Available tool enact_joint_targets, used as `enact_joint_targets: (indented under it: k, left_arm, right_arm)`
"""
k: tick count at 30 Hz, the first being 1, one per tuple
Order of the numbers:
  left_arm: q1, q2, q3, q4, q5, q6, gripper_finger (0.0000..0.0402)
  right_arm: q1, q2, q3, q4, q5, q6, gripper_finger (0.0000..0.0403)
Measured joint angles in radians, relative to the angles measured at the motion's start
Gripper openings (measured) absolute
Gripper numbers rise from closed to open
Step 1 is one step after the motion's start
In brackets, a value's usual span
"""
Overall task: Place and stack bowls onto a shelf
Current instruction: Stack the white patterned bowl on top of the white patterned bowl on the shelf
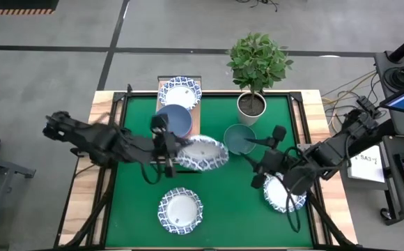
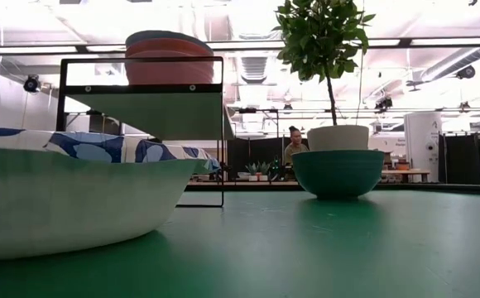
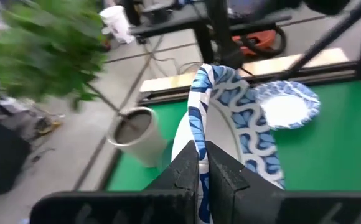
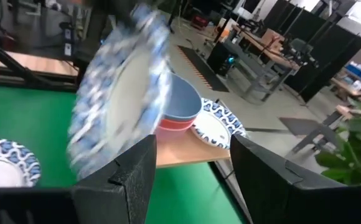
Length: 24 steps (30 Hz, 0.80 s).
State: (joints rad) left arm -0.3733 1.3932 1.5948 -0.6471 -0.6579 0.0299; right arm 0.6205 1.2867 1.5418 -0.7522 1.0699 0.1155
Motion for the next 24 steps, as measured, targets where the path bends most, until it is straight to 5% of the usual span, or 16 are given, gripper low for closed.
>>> enact_joint_targets:
  k: [5, 10, 20, 24]
  left_arm:
    - [0.086, -0.019, 0.23, -0.233, -0.098, 0.051, 0.0]
    - [0.31, -0.035, 0.381, -0.375, -0.046, 0.066, 0.0]
    - [1.103, -0.026, 0.368, -0.386, 0.68, 0.014, 0.0]
    - [1.301, 0.015, 0.284, -0.357, 0.933, -0.042, 0.0]
  right_arm:
    - [0.035, -0.012, -0.051, 0.0, -0.004, 0.072, 0.0194]
    - [0.076, -0.007, -0.117, 0.003, 0.005, 0.162, 0.0194]
    - [0.108, -0.008, -0.27, 0.01, 0.107, 0.415, 0.0194]
    - [0.108, -0.007, -0.319, 0.013, 0.119, 0.521, 0.0194]
